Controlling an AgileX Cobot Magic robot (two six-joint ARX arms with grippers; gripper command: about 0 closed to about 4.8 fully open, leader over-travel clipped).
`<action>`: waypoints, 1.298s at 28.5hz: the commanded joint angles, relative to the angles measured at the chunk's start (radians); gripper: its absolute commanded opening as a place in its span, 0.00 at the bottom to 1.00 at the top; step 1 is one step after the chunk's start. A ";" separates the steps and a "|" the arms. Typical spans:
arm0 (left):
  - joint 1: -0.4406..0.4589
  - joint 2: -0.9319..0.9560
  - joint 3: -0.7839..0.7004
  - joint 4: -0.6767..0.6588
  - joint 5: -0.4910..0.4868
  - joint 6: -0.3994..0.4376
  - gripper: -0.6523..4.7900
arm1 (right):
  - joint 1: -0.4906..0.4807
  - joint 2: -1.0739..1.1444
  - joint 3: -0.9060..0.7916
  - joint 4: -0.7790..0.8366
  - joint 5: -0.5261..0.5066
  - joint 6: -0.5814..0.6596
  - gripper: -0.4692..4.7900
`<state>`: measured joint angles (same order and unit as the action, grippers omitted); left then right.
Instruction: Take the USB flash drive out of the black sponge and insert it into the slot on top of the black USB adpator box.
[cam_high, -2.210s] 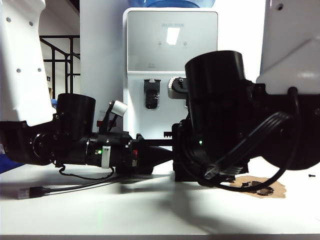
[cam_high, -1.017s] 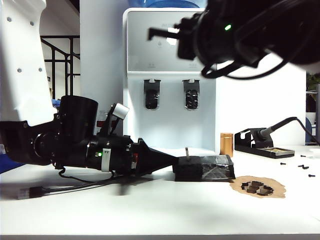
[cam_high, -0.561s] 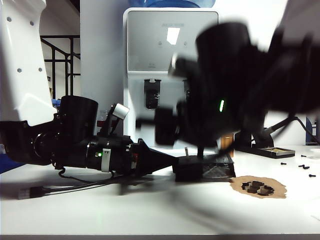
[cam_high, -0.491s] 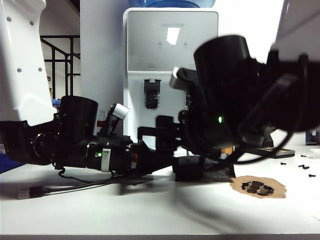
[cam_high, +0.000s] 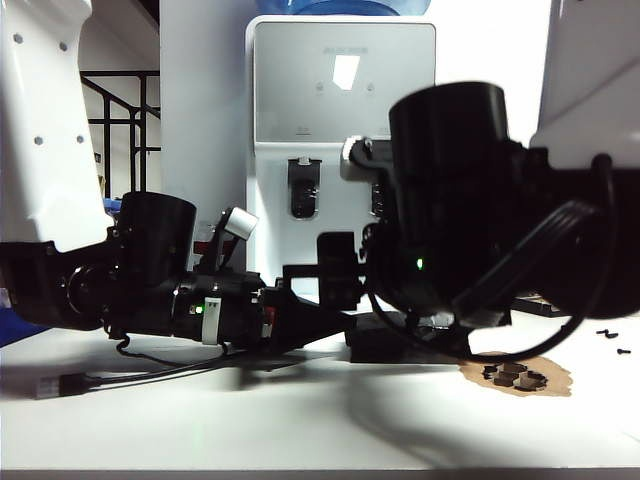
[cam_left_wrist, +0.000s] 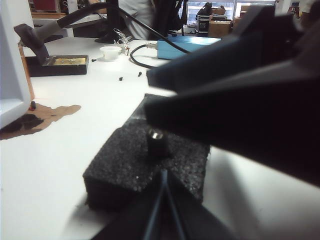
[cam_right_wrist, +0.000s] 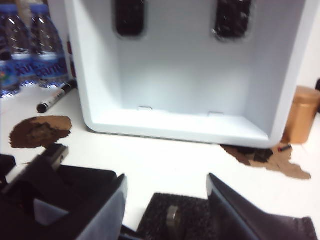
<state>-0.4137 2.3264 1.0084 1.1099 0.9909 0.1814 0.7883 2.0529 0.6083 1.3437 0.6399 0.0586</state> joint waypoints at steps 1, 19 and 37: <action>-0.001 -0.002 0.000 -0.022 0.001 0.003 0.11 | 0.002 0.008 0.005 0.010 0.009 0.024 0.58; -0.001 -0.002 0.000 -0.025 0.001 0.003 0.11 | -0.024 0.072 0.064 -0.050 0.016 0.043 0.44; -0.001 -0.002 0.000 -0.025 0.001 0.003 0.11 | -0.026 0.080 0.064 -0.071 0.027 0.050 0.09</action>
<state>-0.4141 2.3264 1.0084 1.1061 0.9909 0.1818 0.7635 2.1334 0.6716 1.2690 0.6659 0.1040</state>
